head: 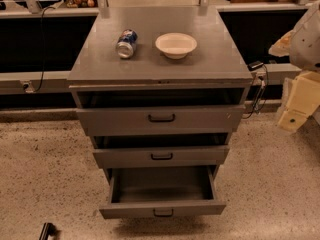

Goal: Close bottom drawer

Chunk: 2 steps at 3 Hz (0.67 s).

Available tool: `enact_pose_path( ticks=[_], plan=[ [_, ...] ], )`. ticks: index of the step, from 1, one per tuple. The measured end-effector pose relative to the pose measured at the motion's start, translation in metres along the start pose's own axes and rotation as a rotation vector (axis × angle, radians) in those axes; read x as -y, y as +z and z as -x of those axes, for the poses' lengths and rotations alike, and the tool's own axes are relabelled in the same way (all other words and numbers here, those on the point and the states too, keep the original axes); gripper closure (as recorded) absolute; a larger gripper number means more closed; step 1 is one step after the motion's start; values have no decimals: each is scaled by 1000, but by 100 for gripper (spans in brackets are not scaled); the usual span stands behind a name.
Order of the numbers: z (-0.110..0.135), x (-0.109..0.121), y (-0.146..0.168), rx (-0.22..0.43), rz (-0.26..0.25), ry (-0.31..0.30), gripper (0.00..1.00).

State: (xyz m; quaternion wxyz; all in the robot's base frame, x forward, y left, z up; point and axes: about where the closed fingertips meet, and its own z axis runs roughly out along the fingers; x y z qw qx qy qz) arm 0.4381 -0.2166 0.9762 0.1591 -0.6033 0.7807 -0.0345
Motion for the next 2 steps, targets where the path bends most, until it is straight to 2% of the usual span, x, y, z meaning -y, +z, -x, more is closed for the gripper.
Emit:
enact_pose_path(
  ticks=[1,2],
  plan=[
    [0,0,0,0,0,0,0],
    [1,5,46,12,44,4,0]
  ],
)
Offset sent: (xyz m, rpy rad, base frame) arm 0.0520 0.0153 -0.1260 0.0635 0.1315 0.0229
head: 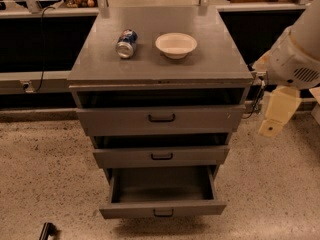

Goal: Close bottom drawer

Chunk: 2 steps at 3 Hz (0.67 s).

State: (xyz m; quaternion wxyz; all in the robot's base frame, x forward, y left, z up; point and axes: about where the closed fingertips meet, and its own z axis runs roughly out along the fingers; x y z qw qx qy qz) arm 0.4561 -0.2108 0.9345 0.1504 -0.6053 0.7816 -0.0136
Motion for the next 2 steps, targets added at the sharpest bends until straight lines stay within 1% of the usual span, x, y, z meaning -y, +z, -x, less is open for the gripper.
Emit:
enact_pose_path(
  ticks=[1,2],
  plan=[
    [-8,-4,63,-46,-20,-39,0],
    [-8,-10,91,-53,-26,-64,0]
  ],
)
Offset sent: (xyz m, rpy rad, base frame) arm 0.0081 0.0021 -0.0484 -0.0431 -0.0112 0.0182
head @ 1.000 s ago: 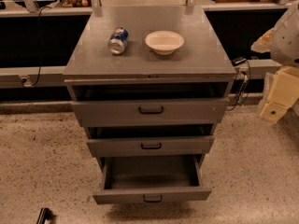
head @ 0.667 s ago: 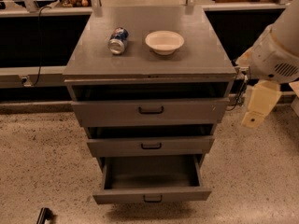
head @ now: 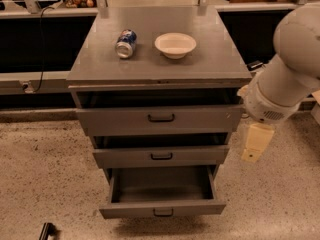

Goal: Close bottom drawer

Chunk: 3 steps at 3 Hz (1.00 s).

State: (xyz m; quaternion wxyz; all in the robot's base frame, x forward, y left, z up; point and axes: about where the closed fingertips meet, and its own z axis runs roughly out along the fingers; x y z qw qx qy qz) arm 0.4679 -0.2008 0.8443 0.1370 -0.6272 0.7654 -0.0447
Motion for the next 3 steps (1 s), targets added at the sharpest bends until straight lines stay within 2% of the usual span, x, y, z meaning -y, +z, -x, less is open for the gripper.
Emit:
enact_pose_path(
  ticks=[1,2,3],
  plan=[
    [-1,0,2,6,23,-7,0],
    [-8,-19,81,55,150,56,0],
    [-19,-66,177,103,246,83,0]
  ],
)
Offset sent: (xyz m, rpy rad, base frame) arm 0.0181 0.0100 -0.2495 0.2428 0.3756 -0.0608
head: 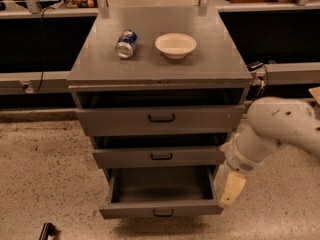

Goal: Close bottom drawer

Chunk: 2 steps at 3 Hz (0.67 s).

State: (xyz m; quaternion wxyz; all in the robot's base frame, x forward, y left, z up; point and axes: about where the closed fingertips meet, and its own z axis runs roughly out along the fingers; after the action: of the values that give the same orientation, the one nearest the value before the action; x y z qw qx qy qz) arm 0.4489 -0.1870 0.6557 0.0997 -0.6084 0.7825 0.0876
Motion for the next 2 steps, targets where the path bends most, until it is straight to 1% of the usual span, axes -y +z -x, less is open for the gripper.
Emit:
enact_pose_path(
  ticks=[1,2],
  plan=[
    [-1,0,25,23,-9,7,0],
    [1,1,33,20,39,-31,0]
  ],
)
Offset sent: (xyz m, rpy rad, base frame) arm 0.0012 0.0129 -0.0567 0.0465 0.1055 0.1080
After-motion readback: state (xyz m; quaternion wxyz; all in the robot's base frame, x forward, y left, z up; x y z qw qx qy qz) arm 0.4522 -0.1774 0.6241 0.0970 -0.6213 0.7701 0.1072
